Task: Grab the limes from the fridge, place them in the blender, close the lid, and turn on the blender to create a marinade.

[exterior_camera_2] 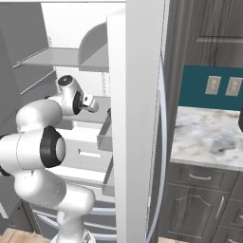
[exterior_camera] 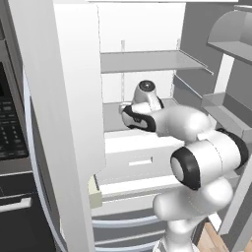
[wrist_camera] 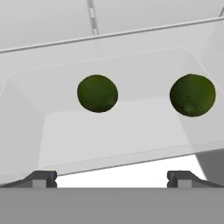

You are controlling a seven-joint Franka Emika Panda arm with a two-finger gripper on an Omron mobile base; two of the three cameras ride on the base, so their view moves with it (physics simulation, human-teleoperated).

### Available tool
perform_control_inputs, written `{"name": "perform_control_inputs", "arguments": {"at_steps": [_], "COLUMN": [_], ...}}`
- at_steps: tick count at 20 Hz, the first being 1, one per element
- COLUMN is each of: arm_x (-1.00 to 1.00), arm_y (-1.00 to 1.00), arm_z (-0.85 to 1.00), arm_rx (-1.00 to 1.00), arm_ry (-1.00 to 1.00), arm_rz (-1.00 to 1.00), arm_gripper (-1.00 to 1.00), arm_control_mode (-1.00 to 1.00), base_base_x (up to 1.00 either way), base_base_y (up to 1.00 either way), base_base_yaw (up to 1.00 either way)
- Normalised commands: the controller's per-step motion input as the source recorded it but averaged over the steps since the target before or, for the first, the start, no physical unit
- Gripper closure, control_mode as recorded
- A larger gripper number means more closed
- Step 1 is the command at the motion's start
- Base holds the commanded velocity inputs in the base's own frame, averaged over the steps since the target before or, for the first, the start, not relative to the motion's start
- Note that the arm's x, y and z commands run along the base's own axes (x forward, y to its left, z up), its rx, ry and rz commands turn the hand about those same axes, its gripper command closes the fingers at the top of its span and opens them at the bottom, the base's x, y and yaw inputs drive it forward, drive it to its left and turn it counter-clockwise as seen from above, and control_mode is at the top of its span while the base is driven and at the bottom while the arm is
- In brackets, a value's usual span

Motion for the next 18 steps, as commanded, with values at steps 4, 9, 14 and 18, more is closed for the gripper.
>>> {"name": "perform_control_inputs", "arguments": {"at_steps": [4,9,14,18], "arm_x": [0.32,0.31,0.30,0.32], "arm_y": [0.00,0.00,0.01,0.03], "arm_z": [-0.14,-0.17,-0.19,-0.15], "arm_rx": [0.00,0.00,0.00,0.00], "arm_ry": [0.00,0.01,0.05,0.04], "arm_rz": [0.00,0.00,0.00,0.00], "arm_gripper": [-1.00,-1.00,-1.00,-1.00], "arm_control_mode": [-1.00,-1.00,-1.00,-1.00], "base_base_x": [0.00,0.00,0.00,0.00], "base_base_y": [0.00,0.00,0.00,0.00], "base_base_yaw": [0.00,0.00,0.00,0.00]}}
